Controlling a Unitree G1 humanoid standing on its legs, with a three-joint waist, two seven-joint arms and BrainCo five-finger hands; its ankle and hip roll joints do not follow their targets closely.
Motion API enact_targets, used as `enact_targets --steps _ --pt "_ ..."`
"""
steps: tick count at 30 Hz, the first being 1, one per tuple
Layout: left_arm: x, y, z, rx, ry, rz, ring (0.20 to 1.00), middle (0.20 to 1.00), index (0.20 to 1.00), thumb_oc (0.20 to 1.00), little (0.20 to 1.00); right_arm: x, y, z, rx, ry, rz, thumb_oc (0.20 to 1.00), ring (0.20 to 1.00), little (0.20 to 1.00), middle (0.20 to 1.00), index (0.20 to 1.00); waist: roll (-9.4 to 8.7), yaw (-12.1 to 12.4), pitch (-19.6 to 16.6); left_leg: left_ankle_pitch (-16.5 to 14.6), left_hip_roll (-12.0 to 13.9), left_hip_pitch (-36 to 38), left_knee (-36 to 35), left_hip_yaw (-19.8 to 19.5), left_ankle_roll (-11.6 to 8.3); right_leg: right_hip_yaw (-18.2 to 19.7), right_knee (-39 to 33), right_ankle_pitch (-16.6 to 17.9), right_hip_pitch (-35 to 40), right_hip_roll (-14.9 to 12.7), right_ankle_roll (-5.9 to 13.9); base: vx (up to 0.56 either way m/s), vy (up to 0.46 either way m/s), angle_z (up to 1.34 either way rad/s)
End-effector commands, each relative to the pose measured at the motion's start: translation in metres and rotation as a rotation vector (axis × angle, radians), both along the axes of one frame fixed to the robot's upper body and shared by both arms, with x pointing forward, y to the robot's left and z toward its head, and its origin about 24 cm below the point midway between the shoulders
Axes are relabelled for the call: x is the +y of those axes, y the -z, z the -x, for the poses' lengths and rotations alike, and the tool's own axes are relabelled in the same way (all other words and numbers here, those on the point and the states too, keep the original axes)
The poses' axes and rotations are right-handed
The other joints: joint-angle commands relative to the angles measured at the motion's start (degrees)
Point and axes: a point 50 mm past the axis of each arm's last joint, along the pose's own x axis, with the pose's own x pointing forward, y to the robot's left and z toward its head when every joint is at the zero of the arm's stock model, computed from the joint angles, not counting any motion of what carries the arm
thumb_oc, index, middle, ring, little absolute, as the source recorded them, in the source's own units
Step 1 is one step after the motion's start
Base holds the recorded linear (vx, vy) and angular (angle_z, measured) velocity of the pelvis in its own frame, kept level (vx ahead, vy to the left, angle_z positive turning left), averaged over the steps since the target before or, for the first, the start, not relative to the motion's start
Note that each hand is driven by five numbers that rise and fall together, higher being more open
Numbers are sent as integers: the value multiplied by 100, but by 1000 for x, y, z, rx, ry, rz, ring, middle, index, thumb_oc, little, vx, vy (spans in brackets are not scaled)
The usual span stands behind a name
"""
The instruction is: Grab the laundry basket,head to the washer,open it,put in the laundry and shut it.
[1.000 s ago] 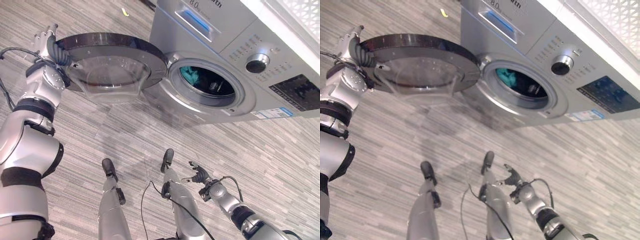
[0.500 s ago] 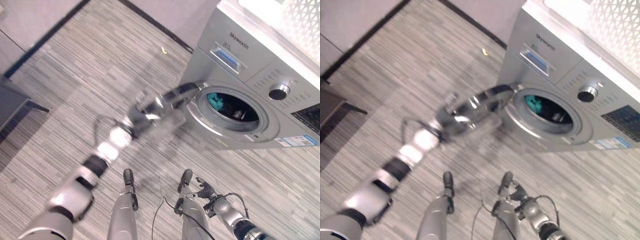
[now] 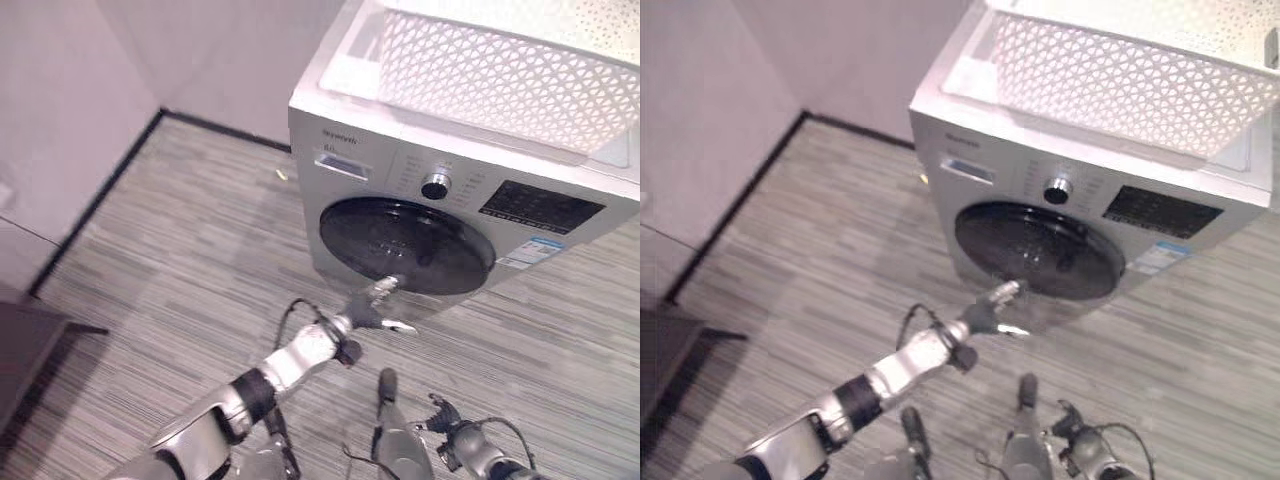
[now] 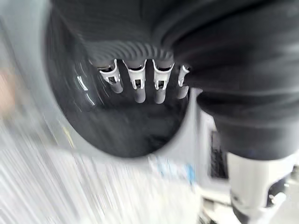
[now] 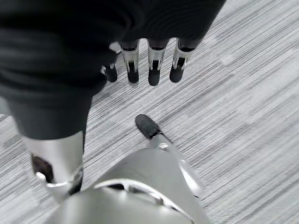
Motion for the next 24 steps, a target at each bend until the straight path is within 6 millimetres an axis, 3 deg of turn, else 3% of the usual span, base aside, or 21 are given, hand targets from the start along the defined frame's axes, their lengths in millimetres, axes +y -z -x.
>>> enact_targets --steps 1,7,10,11,13,16,17,18,19,20,21,23,24 --pt "-13 -13 -1 -39 105 33 1000 1000 1000 1000 1000 20 -5 -24 -32 -2 -57 1000 1000 1000 1000 1000 -340 140 417 -194 98 -271 227 -671 135 -193 138 -616 361 -316 233 54 -27 3" --pt "38 19 17 -16 52 -122 1000 1000 1000 1000 1000 47 5 -15 0 -18 -156 1000 1000 1000 1000 1000 -232 363 344 -79 81 -217 152 -690 173 -335 78 -584 485 -305 159 1 -11 15" --pt "63 44 30 61 -25 -179 1000 1000 1000 1000 1000 53 4 -18 1 -61 -150 1000 1000 1000 1000 1000 -192 492 305 -155 83 -138 104 -819 115 -374 52 -699 625 -276 188 10 -38 10" --pt "85 62 44 144 -113 -172 1000 1000 1000 1000 1000 57 0 -27 -29 -62 -155 1000 1000 1000 1000 1000 -199 617 285 -60 67 -173 121 -840 161 -497 57 -655 676 -299 120 88 -64 26" --pt "110 85 62 272 -238 -149 1000 1000 1000 1000 1000 55 -3 -33 -50 -36 -166 1000 1000 1000 1000 1000 -191 764 215 -147 82 -60 108 -948 118 -527 55 -763 841 -275 151 64 -58 35" --pt "146 110 89 422 -379 -151 1000 1000 1000 1000 1000 45 -1 -26 -36 0 -165 1000 1000 1000 1000 1000 -238 933 66 -143 66 54 68 -1034 121 -635 31 -803 1053 -267 149 47 -51 25" --pt "146 110 89 422 -380 -151 1000 1000 1000 1000 1000 45 -1 -25 -35 -1 -166 1000 1000 1000 1000 1000 -239 926 64 -142 65 59 64 -1038 120 -640 31 -805 1060 -267 150 39 -44 16" --pt "159 118 99 456 -428 -180 1000 1000 1000 1000 1000 38 2 -18 -22 22 -170 1000 1000 1000 1000 1000 -254 1001 -2 -143 48 105 46 -1081 123 -697 27 -827 1143 -271 157 37 -29 15" --pt "174 124 107 489 -495 -194 1000 1000 1000 1000 1000 33 9 -1 11 34 -160 1000 1000 1000 1000 1000 -261 1033 -63 -147 40 148 41 -1114 131 -731 29 -851 1206 -268 163 40 -37 17" --pt "195 138 129 577 -625 -205 1000 1000 1000 1000 1000 22 16 25 69 54 -140 1000 1000 1000 1000 1000 -289 1022 -164 -137 36 239 -3 -1132 129 -775 32 -877 1295 -260 167 36 -25 22" --pt "209 143 139 609 -690 -230 1000 1000 1000 1000 1000 15 18 35 94 71 -129 1000 1000 1000 1000 1000 -321 1040 -258 -124 31 283 -36 -1155 127 -816 32 -899 1354 -247 169 24 -26 26" --pt "216 147 146 636 -746 -232 1000 1000 1000 1000 1000 11 21 46 114 94 -126 1000 1000 1000 1000 1000 -343 1047 -315 -113 24 314 -53 -1197 125 -861 41 -921 1402 -240 166 18 -26 17" --pt "231 155 161 692 -871 -240 1000 1000 1000 1000 1000 5 26 67 165 152 -120 1000 1000 1000 1000 1000 -388 1072 -425 -98 18 378 -82 -1257 117 -949 58 -972 1521 -231 154 30 -37 2"
